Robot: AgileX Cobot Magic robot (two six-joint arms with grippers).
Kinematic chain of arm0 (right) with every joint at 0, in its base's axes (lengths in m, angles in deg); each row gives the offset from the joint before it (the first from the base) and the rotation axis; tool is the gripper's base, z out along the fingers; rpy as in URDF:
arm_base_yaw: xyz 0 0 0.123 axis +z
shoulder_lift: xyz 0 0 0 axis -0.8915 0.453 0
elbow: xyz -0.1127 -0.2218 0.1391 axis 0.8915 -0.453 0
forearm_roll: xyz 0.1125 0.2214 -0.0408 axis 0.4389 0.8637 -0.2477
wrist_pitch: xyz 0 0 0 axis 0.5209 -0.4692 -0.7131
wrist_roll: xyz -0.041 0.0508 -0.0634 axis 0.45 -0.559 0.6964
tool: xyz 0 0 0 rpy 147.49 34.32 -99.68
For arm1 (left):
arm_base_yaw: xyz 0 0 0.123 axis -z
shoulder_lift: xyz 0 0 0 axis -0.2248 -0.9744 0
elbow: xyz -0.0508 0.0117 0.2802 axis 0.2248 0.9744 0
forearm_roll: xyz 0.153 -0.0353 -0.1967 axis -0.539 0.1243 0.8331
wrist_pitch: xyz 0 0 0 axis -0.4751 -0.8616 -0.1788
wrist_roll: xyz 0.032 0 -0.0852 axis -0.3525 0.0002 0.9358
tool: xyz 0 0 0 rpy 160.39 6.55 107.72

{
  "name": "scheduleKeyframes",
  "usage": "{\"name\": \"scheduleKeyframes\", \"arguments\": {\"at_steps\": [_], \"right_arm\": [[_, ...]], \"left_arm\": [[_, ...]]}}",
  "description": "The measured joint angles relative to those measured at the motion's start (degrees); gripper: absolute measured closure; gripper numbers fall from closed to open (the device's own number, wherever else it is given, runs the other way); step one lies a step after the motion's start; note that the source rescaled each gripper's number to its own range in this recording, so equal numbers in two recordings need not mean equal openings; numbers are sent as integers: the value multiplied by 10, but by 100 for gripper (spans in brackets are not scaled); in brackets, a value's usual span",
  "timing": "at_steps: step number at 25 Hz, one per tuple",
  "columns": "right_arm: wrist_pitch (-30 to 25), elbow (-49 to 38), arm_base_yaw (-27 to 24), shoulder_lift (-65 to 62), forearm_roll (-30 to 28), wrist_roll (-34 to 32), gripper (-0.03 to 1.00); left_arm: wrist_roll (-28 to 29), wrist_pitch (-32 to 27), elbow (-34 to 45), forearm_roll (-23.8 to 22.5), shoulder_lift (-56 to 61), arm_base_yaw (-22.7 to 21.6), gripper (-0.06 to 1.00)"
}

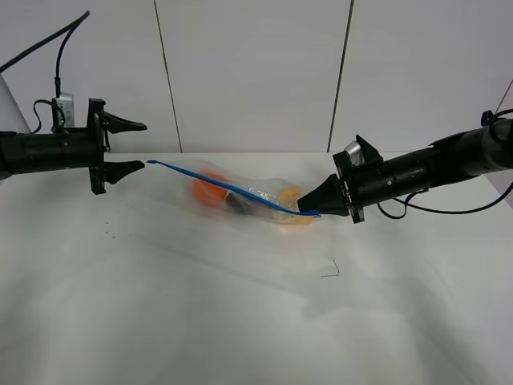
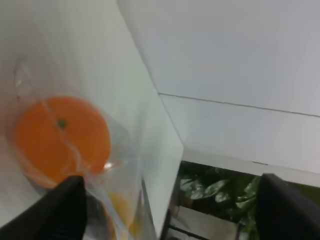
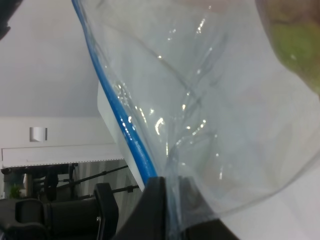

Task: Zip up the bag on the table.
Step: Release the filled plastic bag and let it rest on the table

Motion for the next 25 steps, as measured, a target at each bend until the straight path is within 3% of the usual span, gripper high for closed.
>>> {"name": "scheduleKeyframes", "arguments": {"at_steps": [4,8,12,14,18,21,25], "right_arm": [[0,0,0,0,0,0,97],[0,0,0,0,0,0,97],[0,0,0,0,0,0,97],[0,0,0,0,0,0,97],[0,0,0,0,0,0,97],[0,0,0,0,-1,0,97],[0,0,0,0,-2,0,97]], "left_arm": [[19,-27,-55,-113,0,-28,-6],[86,-42,-127,-298,13,-32,-6],[198,-61,-200,-540,33,-15,-6],[248,-74,-226,-681,42,10,-6],[354,-97,-251,-910,58,73,-6],[400,-123,-256,-1013,59,127,-6],[435,-140,-256,-1023,59,154,-6]]}}
